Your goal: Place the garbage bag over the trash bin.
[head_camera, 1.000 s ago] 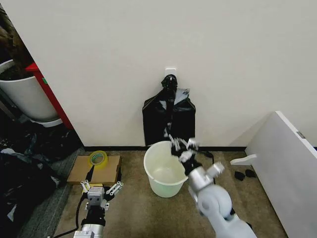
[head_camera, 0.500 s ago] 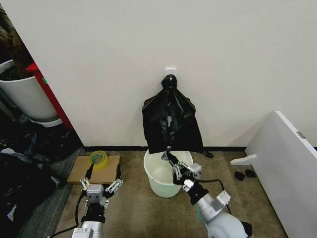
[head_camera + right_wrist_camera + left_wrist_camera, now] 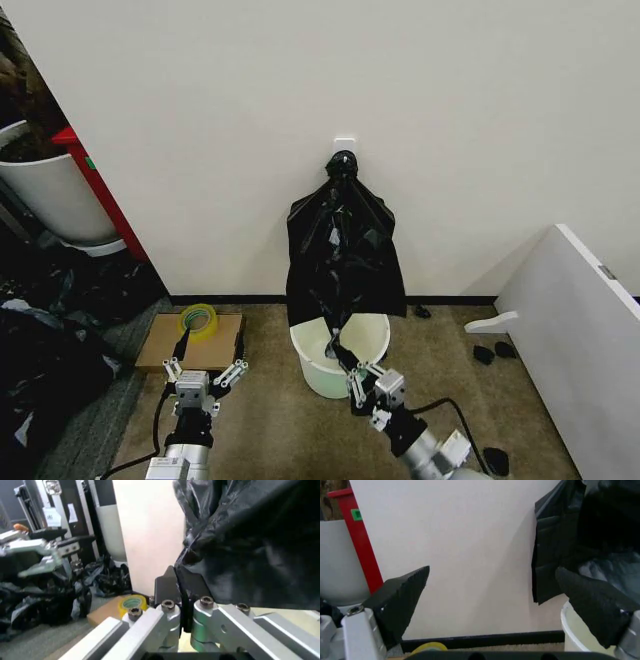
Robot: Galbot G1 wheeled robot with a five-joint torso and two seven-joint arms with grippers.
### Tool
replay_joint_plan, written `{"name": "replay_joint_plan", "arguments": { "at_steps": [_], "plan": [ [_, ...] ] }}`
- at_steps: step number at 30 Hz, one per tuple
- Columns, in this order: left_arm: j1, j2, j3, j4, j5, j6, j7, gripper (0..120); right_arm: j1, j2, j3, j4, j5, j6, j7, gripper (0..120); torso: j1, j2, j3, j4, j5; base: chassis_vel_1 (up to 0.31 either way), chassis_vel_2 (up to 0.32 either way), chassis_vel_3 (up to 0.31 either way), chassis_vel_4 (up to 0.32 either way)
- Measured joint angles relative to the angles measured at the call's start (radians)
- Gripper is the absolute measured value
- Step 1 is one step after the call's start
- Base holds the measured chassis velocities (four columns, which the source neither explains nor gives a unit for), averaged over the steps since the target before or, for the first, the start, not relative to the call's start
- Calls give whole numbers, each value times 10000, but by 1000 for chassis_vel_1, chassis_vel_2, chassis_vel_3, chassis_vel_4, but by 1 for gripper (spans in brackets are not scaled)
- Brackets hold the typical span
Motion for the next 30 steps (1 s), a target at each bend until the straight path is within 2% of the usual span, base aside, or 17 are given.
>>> {"name": "replay_joint_plan", "arguments": {
  "at_steps": [11,21,24,30],
  "plan": [
    [-18,-21,-10,9,-27,-7,-9,99,-522,-35,-72,-157,-572,485,-121,0,1,-1,0,0,0,0,0,0,0],
    [-14,4,13,-41,-31,-16,-15,99,-182,147,-98,-187,-301,370,115,0,1,-1,0,0,-1,0,0,0,0],
    [-92,161,42,-177,-154,33,-5,99,191,209,-52,-155,-129,180,348,0,1,-1,0,0,0,0,0,0,0],
    [-508,1020,171,-542,-621,335,162,99,962,389,216,-90,468,-387,727,0,1,-1,1,0,0,0,0,0,0]
  ]
}}
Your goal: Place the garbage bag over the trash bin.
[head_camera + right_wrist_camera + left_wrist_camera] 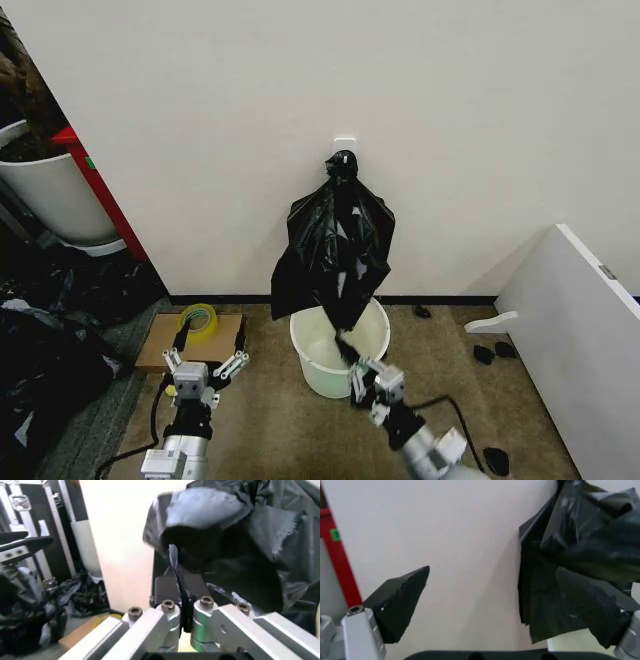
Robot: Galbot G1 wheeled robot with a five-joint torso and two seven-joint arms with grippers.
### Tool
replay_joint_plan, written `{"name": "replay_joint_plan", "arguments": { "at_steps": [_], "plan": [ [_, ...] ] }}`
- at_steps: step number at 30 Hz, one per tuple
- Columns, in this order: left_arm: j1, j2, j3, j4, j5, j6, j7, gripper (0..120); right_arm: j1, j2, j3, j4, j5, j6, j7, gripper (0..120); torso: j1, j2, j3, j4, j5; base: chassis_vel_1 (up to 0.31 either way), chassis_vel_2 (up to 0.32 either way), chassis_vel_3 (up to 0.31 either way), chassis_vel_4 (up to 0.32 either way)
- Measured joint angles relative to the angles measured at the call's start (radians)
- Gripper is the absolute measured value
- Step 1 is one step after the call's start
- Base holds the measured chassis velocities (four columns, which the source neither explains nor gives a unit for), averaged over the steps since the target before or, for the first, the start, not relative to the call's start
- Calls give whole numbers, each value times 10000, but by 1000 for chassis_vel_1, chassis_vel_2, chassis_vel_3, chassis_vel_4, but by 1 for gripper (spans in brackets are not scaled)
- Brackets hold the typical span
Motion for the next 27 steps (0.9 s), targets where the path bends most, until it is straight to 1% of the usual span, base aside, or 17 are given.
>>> {"name": "replay_joint_plan", "arguments": {
  "at_steps": [4,5,6,10,11,12,15,16,17,19,20,22,23,24,25,26,27],
  "plan": [
    [-170,285,21,13,-179,90,31,99,-44,14,100,123,-178,-154,9,0,0,0,0,0,0,0,0,0,0],
    [-213,309,35,45,-231,116,33,99,-138,13,141,149,-370,-164,16,5,0,0,0,0,0,0,0,0,0],
    [-213,309,35,45,-231,116,33,99,-138,13,141,149,-370,-164,16,5,0,0,0,0,0,0,0,0,0],
    [-378,259,118,192,-341,189,35,99,-497,-31,402,266,-1181,-184,177,23,0,0,0,0,0,0,0,0,0],
    [-378,259,118,192,-341,189,35,99,-497,-31,402,266,-1181,-184,177,23,0,0,0,0,0,0,0,0,0],
    [-414,247,123,219,-354,198,35,99,-590,-58,488,363,-1328,-224,253,28,0,0,0,0,0,0,0,0,0],
    [-512,246,84,264,-459,222,35,99,-953,-180,809,900,-1597,-692,591,41,0,0,0,-2,0,0,0,0,0],
    [-512,246,84,264,-459,222,35,99,-953,-180,809,900,-1597,-692,591,41,0,0,0,-2,0,0,0,0,0],
    [-536,248,58,267,-495,229,33,99,-981,-214,881,1056,-1582,-899,755,47,0,0,0,-3,-1,0,0,0,0],
    [-570,250,6,269,-540,244,29,99,-716,-278,1037,1140,-1445,-1353,1115,57,0,0,0,-3,0,0,0,0,0],
    [-570,250,6,269,-540,244,29,99,-716,-278,1037,1140,-1445,-1353,1115,57,0,0,0,-3,0,0,0,0,0],
    [-566,245,-9,268,-545,254,26,99,-299,-325,1105,960,-1434,-1580,1297,64,-1,0,0,-3,0,0,0,0,0],
    [-537,238,-21,265,-545,259,24,99,160,-386,1096,741,-1417,-1788,1423,70,0,0,0,2,4,0,0,0,0],
    [-537,238,-21,265,-545,259,24,99,160,-386,1096,741,-1417,-1788,1423,70,0,0,0,2,4,0,0,0,0],
    [-488,230,-38,239,-544,268,21,99,540,-427,938,543,-1384,-1988,1493,77,0,0,0,-4,-2,0,0,0,0],
    [-442,209,-42,218,-540,274,21,99,1029,-447,678,313,-1363,-2208,1501,81,0,0,1,-2,2,0,0,0,0],
    [-442,209,-42,218,-540,274,21,99,1029,-447,678,313,-1363,-2208,1501,81,0,0,1,-2,2,0,0,0,0]
  ]
}}
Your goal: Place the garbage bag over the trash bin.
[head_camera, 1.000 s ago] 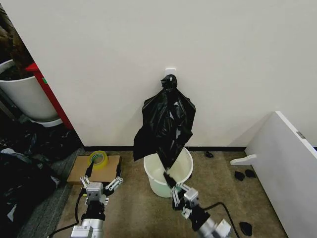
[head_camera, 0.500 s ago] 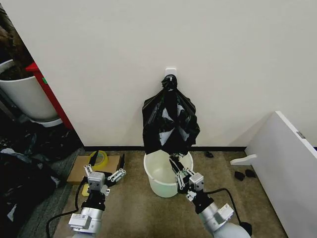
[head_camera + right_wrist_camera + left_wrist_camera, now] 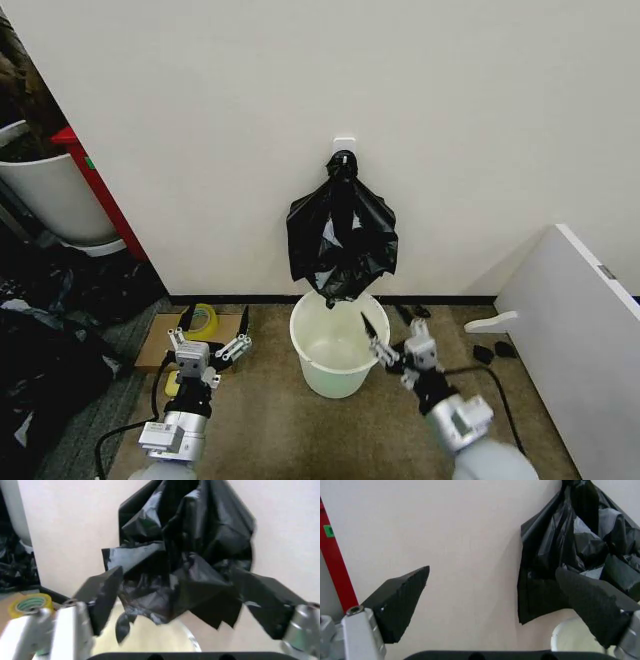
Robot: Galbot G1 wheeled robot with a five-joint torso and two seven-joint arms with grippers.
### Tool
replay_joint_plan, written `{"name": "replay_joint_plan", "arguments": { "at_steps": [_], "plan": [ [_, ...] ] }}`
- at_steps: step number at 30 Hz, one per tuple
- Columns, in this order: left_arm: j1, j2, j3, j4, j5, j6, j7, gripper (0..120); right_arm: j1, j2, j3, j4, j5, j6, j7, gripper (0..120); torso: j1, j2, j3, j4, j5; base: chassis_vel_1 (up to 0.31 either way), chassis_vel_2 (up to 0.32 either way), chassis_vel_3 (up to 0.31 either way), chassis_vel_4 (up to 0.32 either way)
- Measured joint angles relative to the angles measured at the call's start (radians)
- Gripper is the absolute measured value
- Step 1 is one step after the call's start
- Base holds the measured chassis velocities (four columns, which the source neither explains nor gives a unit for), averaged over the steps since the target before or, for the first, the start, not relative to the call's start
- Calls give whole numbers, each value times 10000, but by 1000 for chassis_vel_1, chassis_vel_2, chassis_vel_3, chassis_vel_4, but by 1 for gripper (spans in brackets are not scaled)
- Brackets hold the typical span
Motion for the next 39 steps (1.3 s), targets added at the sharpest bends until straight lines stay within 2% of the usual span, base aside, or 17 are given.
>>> {"name": "replay_joint_plan", "arguments": {
  "at_steps": [4,14,17,18,21,22,24,25,29,30,32,34,37,38,39],
  "plan": [
    [108,-110,-42,-51,74,21,-5,99,1654,69,-1094,-712,-8,-802,-112,98,0,0,0,2,0,0,0,0,0],
    [249,-183,-181,-119,169,-75,-24,99,3600,254,-2059,-2080,-1036,-1349,617,99,0,1,0,2,-1,0,0,0,0],
    [266,-267,-142,-39,215,-136,-28,99,3904,288,-2236,-2445,-1494,-1362,666,86,0,0,0,1,-3,0,0,0,0],
    [266,-267,-142,-39,215,-136,-28,99,3904,288,-2236,-2445,-1494,-1362,666,86,0,0,0,1,-3,0,0,0,0],
    [229,-283,-120,26,218,-158,-28,99,4178,356,-2409,-2833,-1726,-1342,697,70,0,1,-1,1,-2,0,0,0,0],
    [229,-283,-120,26,218,-158,-28,99,4178,356,-2409,-2833,-1726,-1342,697,70,0,1,-1,1,-2,0,0,0,0],
    [201,-283,-126,47,197,-160,-29,99,4366,445,-2498,-3172,-1826,-1361,790,62,0,1,0,0,-2,0,0,0,0],
    [201,-283,-126,47,197,-160,-29,99,4366,445,-2498,-3172,-1826,-1361,790,62,0,1,0,0,-2,0,0,0,0],
    [218,-339,-135,53,187,-195,-33,99,4600,501,-2580,-3624,-1758,-1555,1037,41,0,1,-1,1,-1,0,0,0,0],
    [218,-339,-135,53,187,-195,-33,99,4600,501,-2580,-3624,-1758,-1555,1037,41,0,1,-1,1,-1,0,0,0,0],
    [234,-392,-134,54,194,-209,-38,99,4639,482,-2540,-3731,-1721,-1592,1147,32,-1,1,0,1,-1,0,0,0,0],
    [235,-407,-132,54,197,-212,-40,99,4651,462,-2524,-3754,-1709,-1597,1168,29,-1,1,0,1,-1,0,0,0,0],
    [235,-440,-105,54,214,-216,-44,99,4749,382,-2523,-3805,-1677,-1623,1226,14,-1,1,-1,0,-2,0,0,0,0],
    [235,-440,-105,54,214,-216,-44,99,4749,382,-2523,-3805,-1677,-1623,1226,14,-1,1,-1,0,-2,0,0,0,0],
    [234,-447,-91,53,225,-216,-44,99,4785,389,-2531,-3828,-1657,-1649,1278,9,-1,1,-1,0,-2,0,0,0,0]
  ]
}}
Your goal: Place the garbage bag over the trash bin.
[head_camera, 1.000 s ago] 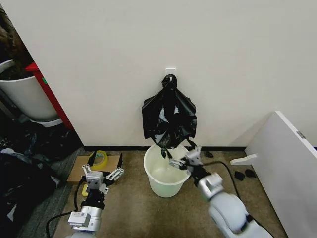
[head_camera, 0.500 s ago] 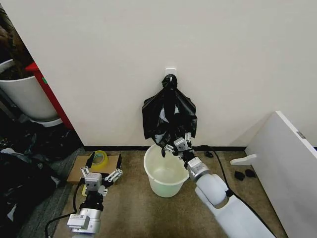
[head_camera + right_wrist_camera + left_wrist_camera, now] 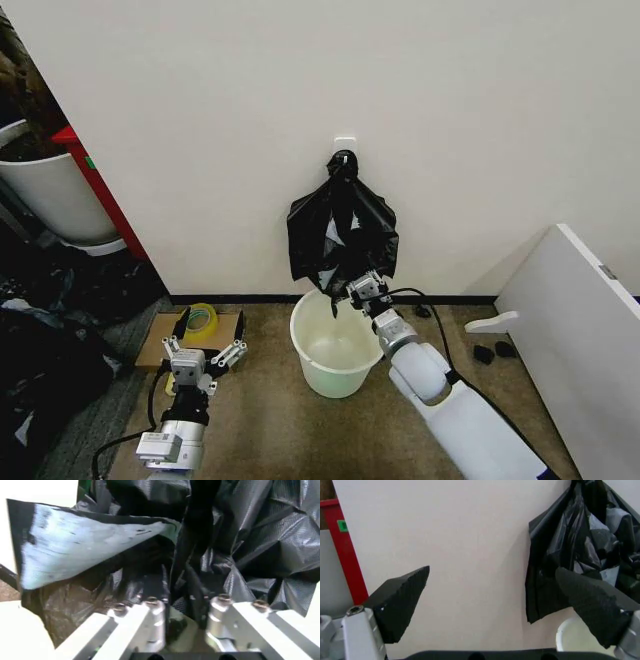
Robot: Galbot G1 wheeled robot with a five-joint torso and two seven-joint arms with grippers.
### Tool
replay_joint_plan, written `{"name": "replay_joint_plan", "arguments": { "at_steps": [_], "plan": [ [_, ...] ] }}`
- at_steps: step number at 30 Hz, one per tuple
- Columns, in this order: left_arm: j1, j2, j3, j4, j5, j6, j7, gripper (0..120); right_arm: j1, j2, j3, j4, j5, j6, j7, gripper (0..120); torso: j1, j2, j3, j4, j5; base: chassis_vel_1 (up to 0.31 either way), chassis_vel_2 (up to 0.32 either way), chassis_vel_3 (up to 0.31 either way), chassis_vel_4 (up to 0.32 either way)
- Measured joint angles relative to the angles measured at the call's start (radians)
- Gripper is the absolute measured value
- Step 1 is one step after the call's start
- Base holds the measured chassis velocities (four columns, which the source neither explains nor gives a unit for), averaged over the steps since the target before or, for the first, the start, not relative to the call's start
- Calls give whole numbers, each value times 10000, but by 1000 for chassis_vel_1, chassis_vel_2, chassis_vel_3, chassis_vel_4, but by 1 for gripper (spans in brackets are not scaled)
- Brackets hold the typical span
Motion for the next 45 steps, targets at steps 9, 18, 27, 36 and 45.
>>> {"name": "replay_joint_plan", "arguments": {
  "at_steps": [9,18,27,36,45],
  "plan": [
    [27,124,11,-221,23,46,12,99,62,31,159,5,348,-56,297,0,0,0,0,2,1,0,0,0,0],
    [-783,1465,554,-470,-623,480,418,99,-1224,-258,1323,2504,3419,179,320,0,0,0,0,1,-3,0,0,0,0],
    [-2739,3808,1511,-602,-1965,1159,1005,99,-2116,-317,1511,3594,4196,474,69,0,0,0,0,-4,0,0,0,0,0],
    [-4253,4568,2637,355,-2093,1471,896,98,-2049,-175,1301,3547,4104,517,33,0,1,0,1,0,-1,0,0,0,0],
    [-6330,4595,4365,1324,-2609,1681,810,97,-2125,-174,1419,3642,4078,519,34,0,0,0,1,-1,-1,0,0,0,0]
  ]
}}
